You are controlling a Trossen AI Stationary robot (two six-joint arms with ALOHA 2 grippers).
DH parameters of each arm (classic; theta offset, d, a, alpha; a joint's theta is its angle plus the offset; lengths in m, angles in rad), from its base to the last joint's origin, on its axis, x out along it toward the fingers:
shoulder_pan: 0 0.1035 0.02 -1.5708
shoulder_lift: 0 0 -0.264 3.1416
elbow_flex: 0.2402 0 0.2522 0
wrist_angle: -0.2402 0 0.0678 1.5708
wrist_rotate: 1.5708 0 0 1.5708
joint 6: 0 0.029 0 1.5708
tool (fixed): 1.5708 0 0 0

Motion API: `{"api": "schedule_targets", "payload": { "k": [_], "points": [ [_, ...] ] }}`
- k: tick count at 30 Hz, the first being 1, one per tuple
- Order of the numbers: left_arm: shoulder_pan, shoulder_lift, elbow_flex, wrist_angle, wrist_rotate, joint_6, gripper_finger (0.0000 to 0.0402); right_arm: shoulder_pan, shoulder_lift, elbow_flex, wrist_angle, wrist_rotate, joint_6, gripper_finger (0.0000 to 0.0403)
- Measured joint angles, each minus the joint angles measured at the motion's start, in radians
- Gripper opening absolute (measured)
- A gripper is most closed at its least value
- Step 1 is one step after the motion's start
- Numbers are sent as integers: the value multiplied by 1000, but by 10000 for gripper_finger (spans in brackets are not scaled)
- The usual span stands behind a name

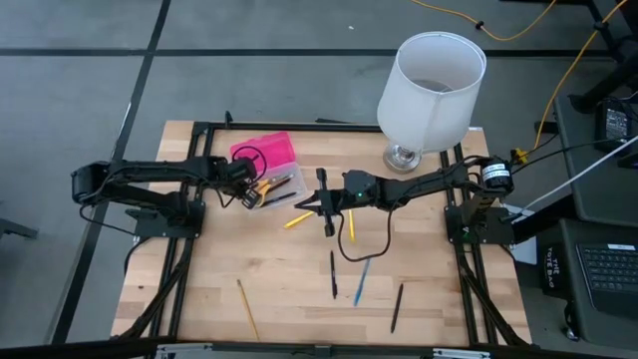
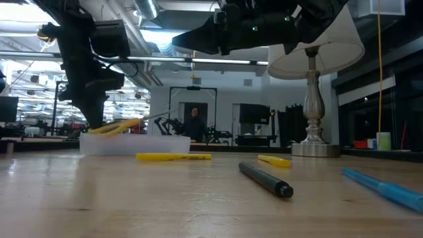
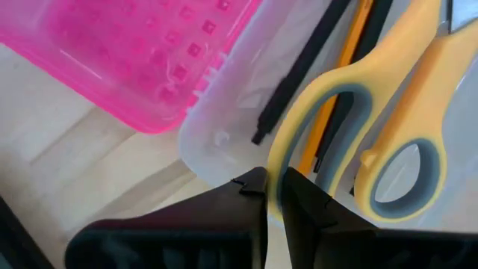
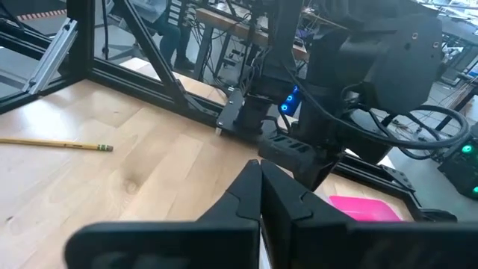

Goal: Pick & place school supplies into a supply box
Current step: Put the yellow scissors into the pink supply box, then put the yellow pencil into the pink supply box

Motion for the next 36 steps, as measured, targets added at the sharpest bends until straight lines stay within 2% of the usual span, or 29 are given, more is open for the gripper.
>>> {"api": "schedule_targets", "payload": {
  "k": [19, 29, 36],
  "points": [
    [29, 0, 0, 1, 36, 5, 14, 0, 0, 0, -2, 0, 0, 3],
    [29, 0, 0, 2, 29, 11, 47, 0, -1, 1, -2, 0, 0, 3],
    [29, -1, 0, 2, 26, 12, 53, 0, -1, 1, -2, 0, 0, 9]
  ]
}}
